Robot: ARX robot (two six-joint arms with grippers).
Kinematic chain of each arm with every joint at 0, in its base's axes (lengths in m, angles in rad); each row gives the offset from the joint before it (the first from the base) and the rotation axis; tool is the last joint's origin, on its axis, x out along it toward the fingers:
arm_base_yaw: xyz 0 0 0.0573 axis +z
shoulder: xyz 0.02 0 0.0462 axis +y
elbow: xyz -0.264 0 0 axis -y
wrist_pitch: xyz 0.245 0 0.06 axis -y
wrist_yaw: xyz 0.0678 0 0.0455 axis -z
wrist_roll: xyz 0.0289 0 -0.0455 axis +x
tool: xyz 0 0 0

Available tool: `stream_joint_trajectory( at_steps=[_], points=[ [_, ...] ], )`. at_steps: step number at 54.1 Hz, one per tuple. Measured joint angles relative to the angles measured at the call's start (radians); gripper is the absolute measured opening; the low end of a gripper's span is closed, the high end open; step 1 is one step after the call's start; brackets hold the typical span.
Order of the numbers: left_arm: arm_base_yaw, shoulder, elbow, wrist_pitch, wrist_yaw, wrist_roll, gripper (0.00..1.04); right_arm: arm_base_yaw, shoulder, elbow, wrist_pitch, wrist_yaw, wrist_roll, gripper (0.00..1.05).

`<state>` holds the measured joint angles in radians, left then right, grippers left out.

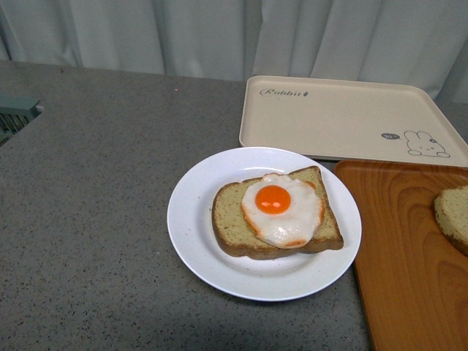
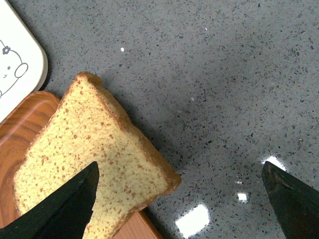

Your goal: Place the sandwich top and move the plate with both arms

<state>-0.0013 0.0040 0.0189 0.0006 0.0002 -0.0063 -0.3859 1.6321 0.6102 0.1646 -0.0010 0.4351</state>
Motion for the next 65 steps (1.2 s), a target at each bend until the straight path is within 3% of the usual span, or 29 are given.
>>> stream_joint_trajectory(
  at_steps=[22,65],
  points=[
    [0.0,0.0,0.0,0.0,0.0,0.0,0.98,0.062,0.096,0.014,0.042,0.035,0.042,0.96],
    [0.0,0.0,0.0,0.0,0.0,0.0,0.98,0.088,0.201,0.013,0.162,0.06,0.095,0.96]
  ],
)
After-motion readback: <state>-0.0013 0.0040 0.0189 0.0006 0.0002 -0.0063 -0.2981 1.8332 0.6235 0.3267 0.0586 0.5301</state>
